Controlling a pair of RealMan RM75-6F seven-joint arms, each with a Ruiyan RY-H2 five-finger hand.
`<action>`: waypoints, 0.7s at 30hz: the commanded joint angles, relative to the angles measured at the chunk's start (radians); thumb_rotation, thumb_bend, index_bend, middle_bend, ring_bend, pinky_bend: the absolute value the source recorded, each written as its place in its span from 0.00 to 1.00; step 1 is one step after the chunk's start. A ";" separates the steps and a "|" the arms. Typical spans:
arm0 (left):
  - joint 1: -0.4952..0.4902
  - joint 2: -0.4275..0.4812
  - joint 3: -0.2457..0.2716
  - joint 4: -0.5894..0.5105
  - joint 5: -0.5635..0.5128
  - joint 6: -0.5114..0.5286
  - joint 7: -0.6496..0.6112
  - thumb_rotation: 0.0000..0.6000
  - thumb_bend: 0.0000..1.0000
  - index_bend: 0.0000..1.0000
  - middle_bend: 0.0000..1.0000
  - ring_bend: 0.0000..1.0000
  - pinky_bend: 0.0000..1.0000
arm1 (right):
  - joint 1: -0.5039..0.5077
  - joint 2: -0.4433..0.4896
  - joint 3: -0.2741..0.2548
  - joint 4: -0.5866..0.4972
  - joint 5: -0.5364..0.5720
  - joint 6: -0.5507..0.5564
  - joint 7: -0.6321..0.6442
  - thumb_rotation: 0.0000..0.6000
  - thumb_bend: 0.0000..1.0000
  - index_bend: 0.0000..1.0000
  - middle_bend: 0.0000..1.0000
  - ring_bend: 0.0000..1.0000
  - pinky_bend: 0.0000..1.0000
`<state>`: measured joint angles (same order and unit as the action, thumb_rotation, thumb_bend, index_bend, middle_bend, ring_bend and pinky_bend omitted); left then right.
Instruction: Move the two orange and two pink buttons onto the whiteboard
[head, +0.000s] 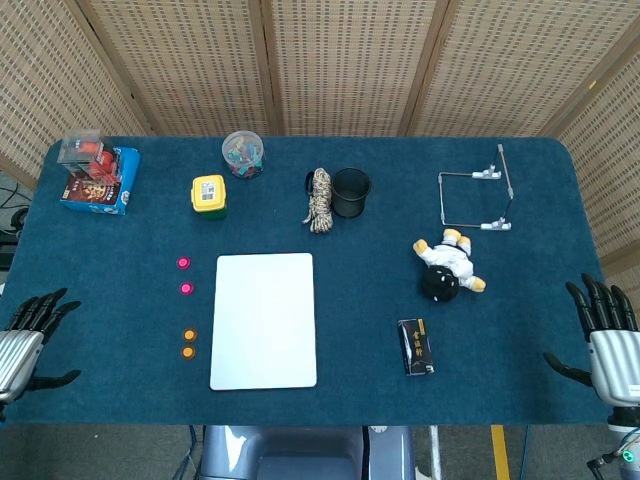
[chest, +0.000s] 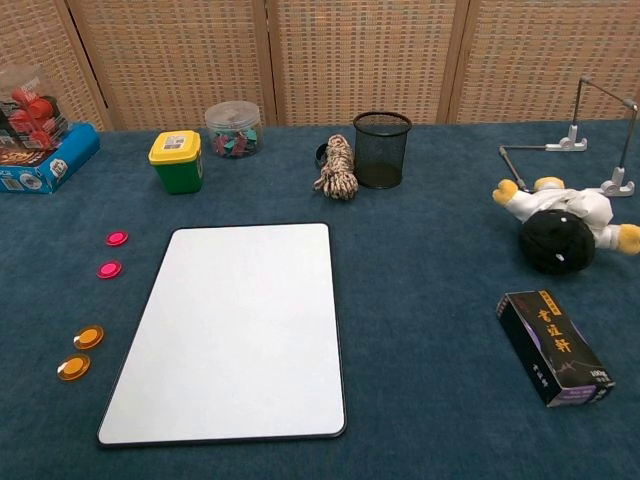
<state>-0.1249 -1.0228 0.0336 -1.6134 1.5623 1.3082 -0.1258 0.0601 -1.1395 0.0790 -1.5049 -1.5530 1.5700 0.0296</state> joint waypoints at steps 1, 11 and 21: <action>-0.061 -0.076 -0.016 0.064 0.000 -0.068 -0.043 1.00 0.19 0.25 0.00 0.00 0.00 | 0.001 0.001 -0.002 0.002 0.002 -0.006 0.006 1.00 0.00 0.00 0.00 0.00 0.00; -0.146 -0.199 0.004 0.100 0.037 -0.172 0.033 1.00 0.25 0.32 0.00 0.00 0.00 | 0.005 0.010 -0.002 -0.009 0.016 -0.028 0.019 1.00 0.00 0.00 0.00 0.00 0.00; -0.201 -0.272 0.034 0.157 0.111 -0.199 0.127 1.00 0.28 0.35 0.00 0.00 0.00 | 0.006 0.012 -0.002 -0.011 0.017 -0.030 0.027 1.00 0.00 0.00 0.00 0.00 0.00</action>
<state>-0.3165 -1.2840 0.0609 -1.4681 1.6625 1.1139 -0.0120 0.0657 -1.1273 0.0772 -1.5160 -1.5359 1.5398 0.0570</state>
